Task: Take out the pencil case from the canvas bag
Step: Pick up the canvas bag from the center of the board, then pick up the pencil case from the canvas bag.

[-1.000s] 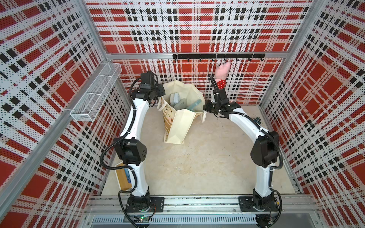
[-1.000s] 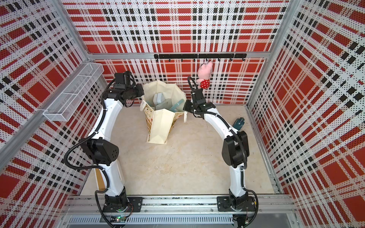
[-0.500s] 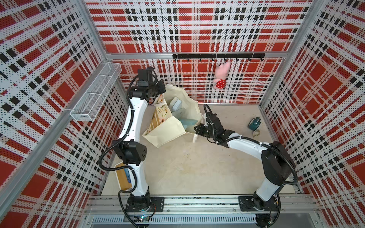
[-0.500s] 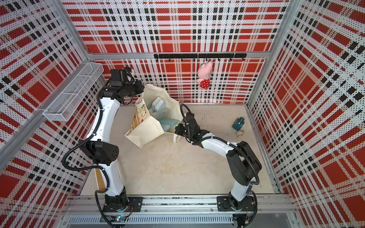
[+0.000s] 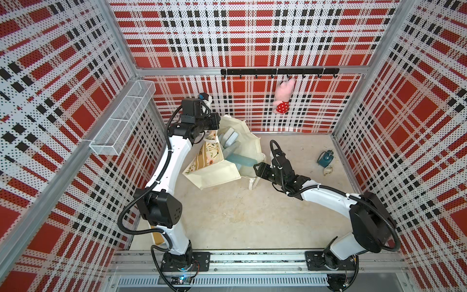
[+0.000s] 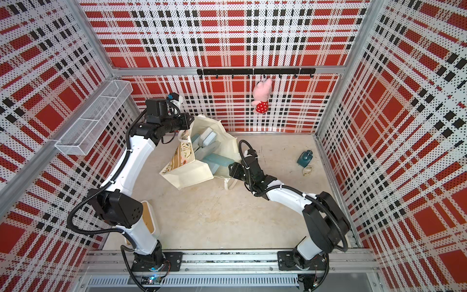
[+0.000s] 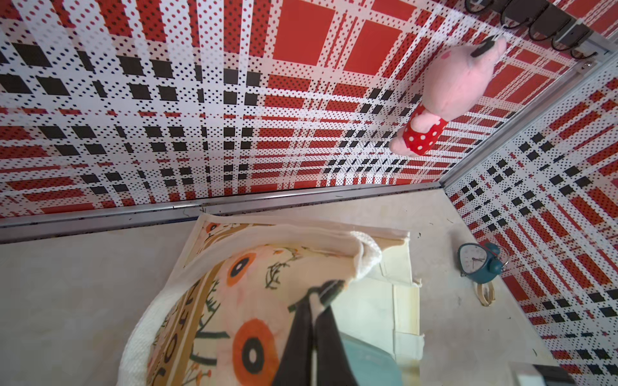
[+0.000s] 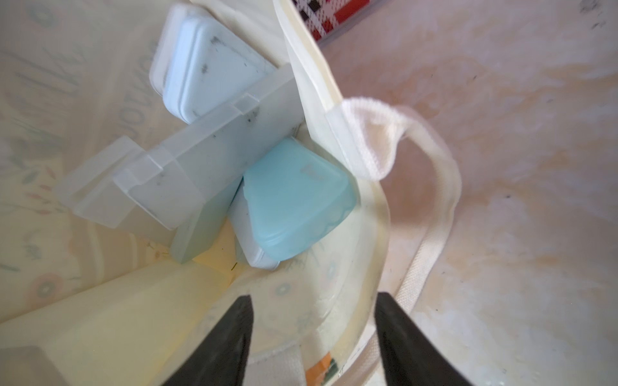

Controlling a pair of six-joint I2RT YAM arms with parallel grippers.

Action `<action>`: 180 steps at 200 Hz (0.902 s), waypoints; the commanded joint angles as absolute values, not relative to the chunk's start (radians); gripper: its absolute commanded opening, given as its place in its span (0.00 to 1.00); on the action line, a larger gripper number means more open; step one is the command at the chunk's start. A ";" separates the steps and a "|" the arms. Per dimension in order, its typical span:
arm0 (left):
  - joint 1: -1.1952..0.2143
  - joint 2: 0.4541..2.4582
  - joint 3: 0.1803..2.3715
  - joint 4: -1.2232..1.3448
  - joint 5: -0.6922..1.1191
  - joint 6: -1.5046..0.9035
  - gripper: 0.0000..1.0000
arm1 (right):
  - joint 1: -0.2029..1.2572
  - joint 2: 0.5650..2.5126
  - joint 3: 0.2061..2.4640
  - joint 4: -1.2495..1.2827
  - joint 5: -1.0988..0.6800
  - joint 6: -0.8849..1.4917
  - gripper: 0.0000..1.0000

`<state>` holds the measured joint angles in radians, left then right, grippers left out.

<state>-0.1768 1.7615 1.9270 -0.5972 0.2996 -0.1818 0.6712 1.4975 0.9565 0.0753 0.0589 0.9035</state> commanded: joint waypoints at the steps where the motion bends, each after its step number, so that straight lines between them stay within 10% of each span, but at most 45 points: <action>1: -0.196 1.679 1.914 -0.458 0.358 -0.137 0.00 | 0.672 1.393 0.949 0.003 0.136 0.802 0.71; 180: -0.187 1.631 1.793 -0.411 0.409 -0.138 0.00 | 0.676 1.564 1.198 -0.081 -0.118 -0.300 0.67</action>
<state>-0.1928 1.6981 1.7916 -0.4923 0.3672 -0.1444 0.6724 1.5681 1.1812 -0.0742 -0.0738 -0.1818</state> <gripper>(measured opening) 0.054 0.698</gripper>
